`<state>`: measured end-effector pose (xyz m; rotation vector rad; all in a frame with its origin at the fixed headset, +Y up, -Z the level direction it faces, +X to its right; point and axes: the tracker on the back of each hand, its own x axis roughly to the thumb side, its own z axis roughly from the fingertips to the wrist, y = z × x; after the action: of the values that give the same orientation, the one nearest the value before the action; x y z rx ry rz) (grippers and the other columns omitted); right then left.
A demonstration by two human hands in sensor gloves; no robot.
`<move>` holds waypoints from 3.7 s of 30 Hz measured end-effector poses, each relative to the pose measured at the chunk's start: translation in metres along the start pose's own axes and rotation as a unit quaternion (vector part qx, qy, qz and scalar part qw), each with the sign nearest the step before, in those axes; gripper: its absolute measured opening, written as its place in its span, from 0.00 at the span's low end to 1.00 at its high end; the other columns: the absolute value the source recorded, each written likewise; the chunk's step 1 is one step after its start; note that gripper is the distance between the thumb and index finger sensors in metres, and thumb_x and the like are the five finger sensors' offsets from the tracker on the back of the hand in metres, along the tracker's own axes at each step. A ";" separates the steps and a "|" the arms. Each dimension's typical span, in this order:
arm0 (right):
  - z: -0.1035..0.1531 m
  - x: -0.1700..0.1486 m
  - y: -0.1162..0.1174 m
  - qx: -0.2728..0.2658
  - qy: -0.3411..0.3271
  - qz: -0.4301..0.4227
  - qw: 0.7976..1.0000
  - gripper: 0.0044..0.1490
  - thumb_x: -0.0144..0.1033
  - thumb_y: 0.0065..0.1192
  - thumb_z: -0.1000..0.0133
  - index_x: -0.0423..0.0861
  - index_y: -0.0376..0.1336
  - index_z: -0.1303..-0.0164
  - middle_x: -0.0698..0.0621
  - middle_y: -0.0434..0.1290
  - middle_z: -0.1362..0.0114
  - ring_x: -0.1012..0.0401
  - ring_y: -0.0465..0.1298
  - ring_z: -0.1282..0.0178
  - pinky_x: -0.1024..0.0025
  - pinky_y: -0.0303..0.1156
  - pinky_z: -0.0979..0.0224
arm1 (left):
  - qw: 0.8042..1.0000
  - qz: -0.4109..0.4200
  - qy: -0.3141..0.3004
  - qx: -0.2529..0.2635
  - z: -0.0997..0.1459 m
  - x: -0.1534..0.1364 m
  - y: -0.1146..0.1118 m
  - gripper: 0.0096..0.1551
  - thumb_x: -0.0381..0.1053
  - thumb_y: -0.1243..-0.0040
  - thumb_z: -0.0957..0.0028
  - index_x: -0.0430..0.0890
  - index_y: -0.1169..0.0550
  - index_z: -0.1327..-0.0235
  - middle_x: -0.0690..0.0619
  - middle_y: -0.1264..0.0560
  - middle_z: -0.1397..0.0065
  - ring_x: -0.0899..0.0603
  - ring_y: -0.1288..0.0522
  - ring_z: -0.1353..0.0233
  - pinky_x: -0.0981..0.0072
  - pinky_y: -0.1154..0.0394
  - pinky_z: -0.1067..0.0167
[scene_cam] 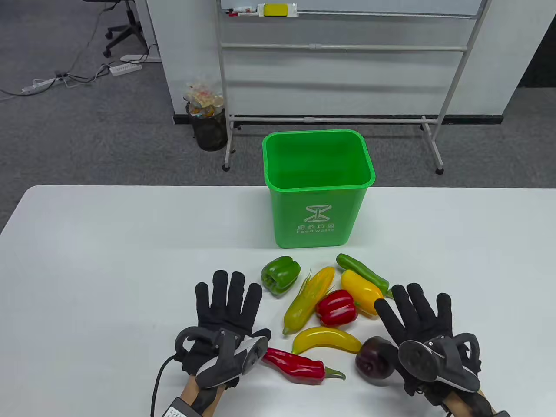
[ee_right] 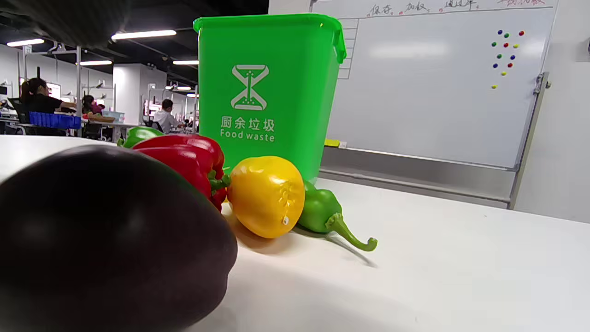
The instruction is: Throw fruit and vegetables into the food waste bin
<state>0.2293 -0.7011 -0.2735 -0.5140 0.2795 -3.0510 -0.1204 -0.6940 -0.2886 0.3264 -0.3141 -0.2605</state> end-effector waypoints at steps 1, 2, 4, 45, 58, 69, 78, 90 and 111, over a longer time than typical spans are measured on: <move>-0.001 0.000 0.001 0.002 0.001 0.000 1.000 0.57 0.67 0.51 0.53 0.64 0.32 0.19 0.51 0.29 0.12 0.45 0.33 0.08 0.23 0.29 0.21 | 1.000 -0.002 0.000 -0.003 0.000 0.000 -0.002 0.56 0.76 0.62 0.62 0.50 0.54 0.21 0.36 0.67 0.18 0.21 0.65 0.20 0.18 0.62 0.32; -0.001 0.001 0.002 0.004 0.000 -0.001 1.000 0.57 0.67 0.51 0.53 0.63 0.32 0.19 0.51 0.30 0.12 0.45 0.34 0.08 0.23 0.29 0.21 | 1.000 -0.005 -0.003 -0.005 0.001 0.000 -0.004 0.56 0.76 0.62 0.62 0.50 0.54 0.21 0.36 0.67 0.18 0.21 0.65 0.20 0.18 0.62 0.32; -0.001 0.002 0.003 0.002 -0.003 -0.004 1.000 0.56 0.66 0.51 0.53 0.63 0.33 0.19 0.50 0.30 0.12 0.45 0.34 0.08 0.23 0.30 0.21 | 1.000 -0.006 -0.004 -0.011 0.001 -0.002 -0.007 0.56 0.75 0.62 0.61 0.49 0.53 0.21 0.36 0.67 0.18 0.21 0.65 0.20 0.19 0.62 0.32; -0.010 0.022 0.056 0.239 -0.104 -0.267 0.928 0.59 0.59 0.73 0.57 0.55 0.47 0.20 0.43 0.51 0.17 0.37 0.63 0.19 0.36 0.65 0.26 | 0.999 0.020 0.014 -0.026 0.004 -0.015 -0.014 0.53 0.73 0.58 0.58 0.47 0.48 0.22 0.34 0.61 0.18 0.22 0.58 0.19 0.21 0.55 0.30; -0.113 0.036 -0.052 0.065 -0.072 -0.804 0.586 0.60 0.69 0.62 0.52 0.45 0.48 0.19 0.37 0.60 0.22 0.36 0.75 0.31 0.41 0.75 0.36 | 0.999 0.039 0.026 -0.024 0.004 -0.023 -0.013 0.53 0.73 0.58 0.58 0.47 0.47 0.23 0.34 0.61 0.18 0.22 0.57 0.19 0.21 0.55 0.30; -0.182 0.008 -0.121 -0.048 0.083 -0.678 0.729 0.63 0.67 0.52 0.49 0.48 0.27 0.20 0.40 0.31 0.15 0.38 0.43 0.11 0.29 0.46 0.21 | 0.998 0.050 0.032 -0.021 0.005 -0.029 -0.012 0.53 0.73 0.58 0.58 0.47 0.48 0.22 0.34 0.61 0.18 0.23 0.58 0.19 0.21 0.55 0.30; -0.107 0.062 -0.114 -0.041 -0.015 -0.429 0.902 0.55 0.57 0.61 0.50 0.45 0.43 0.19 0.40 0.46 0.16 0.39 0.57 0.16 0.33 0.56 0.23 | 0.998 0.046 0.029 -0.017 0.004 -0.024 -0.008 0.53 0.72 0.58 0.58 0.47 0.47 0.22 0.34 0.61 0.17 0.23 0.57 0.19 0.21 0.55 0.30; -0.029 0.159 -0.016 0.018 -0.165 -0.076 0.983 0.47 0.48 0.72 0.55 0.46 0.59 0.25 0.44 0.58 0.20 0.44 0.69 0.25 0.43 0.66 0.27 | 0.998 0.041 0.032 -0.028 0.005 -0.027 -0.011 0.53 0.72 0.58 0.58 0.47 0.47 0.23 0.34 0.61 0.18 0.22 0.57 0.19 0.21 0.55 0.30; -0.021 0.196 0.058 0.068 -0.157 0.051 0.984 0.59 0.50 0.76 0.59 0.39 0.51 0.24 0.40 0.62 0.27 0.45 0.75 0.36 0.44 0.71 0.34 | 0.998 0.036 0.027 -0.038 0.004 -0.024 -0.015 0.52 0.72 0.58 0.58 0.47 0.46 0.23 0.34 0.61 0.18 0.22 0.57 0.19 0.21 0.55 0.30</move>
<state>0.0372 -0.7672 -0.2406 -0.9243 0.0809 -2.8059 -0.1466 -0.7019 -0.2965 0.2457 -0.2616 -0.1913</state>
